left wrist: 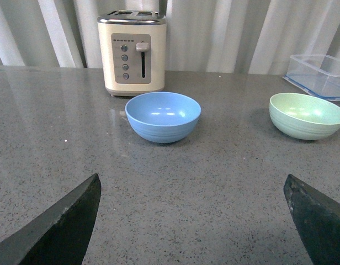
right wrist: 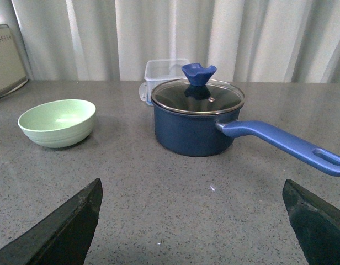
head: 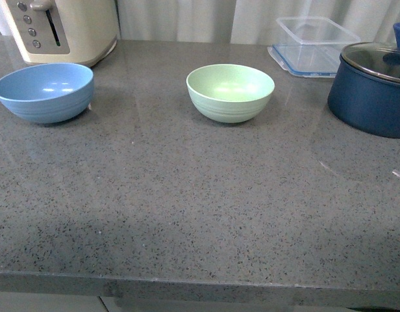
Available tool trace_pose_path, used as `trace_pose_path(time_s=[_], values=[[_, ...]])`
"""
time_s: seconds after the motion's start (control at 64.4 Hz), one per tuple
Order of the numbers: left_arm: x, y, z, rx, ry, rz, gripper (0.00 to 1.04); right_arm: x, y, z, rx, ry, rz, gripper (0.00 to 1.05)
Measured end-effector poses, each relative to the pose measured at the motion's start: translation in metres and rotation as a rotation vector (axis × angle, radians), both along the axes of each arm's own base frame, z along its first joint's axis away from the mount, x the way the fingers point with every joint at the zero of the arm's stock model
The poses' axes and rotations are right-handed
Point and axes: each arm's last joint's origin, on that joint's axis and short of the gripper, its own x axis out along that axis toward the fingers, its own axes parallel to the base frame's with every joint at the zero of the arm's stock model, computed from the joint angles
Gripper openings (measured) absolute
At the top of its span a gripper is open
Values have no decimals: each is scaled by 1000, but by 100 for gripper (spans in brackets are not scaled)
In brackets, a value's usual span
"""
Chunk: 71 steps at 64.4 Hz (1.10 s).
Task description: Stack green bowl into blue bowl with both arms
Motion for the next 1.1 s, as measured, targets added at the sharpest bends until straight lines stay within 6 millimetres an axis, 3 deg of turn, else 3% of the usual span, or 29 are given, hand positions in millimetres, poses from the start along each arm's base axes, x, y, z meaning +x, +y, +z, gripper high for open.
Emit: trace_pose_path(time_s=[0.062,0.093,0.124,0.28,0.435,0.715,1.103], values=[[7,11,8,-12,483,370,98,0,0,0,0,-1,0,95],[20,22,15,7,631,517,98,0,0,0,0,-2,3,95],[32,29,20,-7,663,558,98,0,0,0,0,0,1,95],[97,64,47,-75,626,601,98,0,0,0,0,0,1,95],[144,78,54,-141,636,545,98,0,0,0,0,0,1,95],[222,60,58,-195,631,404,98,0,0,0,0,0,0,95],[280,43,45,-165,652,341,98,0,0,0,0,0,1,95]])
